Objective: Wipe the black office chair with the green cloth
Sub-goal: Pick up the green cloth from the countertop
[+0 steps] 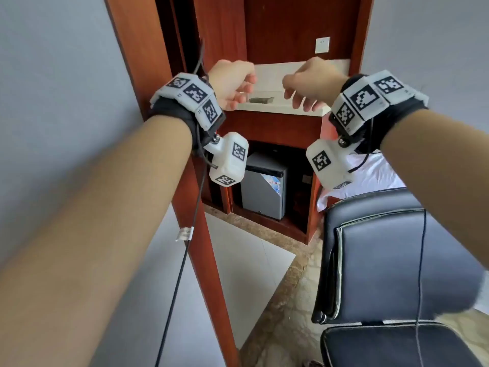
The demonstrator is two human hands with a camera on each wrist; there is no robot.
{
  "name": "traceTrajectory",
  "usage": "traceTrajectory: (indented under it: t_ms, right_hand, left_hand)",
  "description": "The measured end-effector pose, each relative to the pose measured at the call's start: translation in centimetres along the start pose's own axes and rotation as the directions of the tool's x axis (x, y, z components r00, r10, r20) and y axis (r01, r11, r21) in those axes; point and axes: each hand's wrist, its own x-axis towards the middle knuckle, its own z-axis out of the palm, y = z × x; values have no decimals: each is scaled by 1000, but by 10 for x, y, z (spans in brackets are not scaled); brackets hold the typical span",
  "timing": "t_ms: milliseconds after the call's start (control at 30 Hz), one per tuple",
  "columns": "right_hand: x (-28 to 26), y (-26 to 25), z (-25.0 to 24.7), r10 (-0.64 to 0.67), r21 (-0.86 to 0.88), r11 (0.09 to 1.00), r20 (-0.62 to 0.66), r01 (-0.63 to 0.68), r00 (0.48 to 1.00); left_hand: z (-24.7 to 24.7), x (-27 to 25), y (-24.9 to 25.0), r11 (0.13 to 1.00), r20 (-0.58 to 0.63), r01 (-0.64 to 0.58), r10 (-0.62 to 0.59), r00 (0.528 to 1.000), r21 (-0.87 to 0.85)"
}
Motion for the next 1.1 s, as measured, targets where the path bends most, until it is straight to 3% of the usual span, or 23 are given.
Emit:
traceTrajectory:
  t_ms: [267,533,1100]
  right_hand:
    - [60,26,16,68,-84,994,13,-67,998]
    - [172,81,33,85,-133,988,58,-77,995]
    - [365,147,84,58,-11,998,94,-57,994]
  left_hand:
    - [21,70,-22,997,8,27,-28,1000,74]
    - [56,188,-46,991,3,107,-107,994,78]
    - [85,377,-107,979,-65,153,-145,987,134]
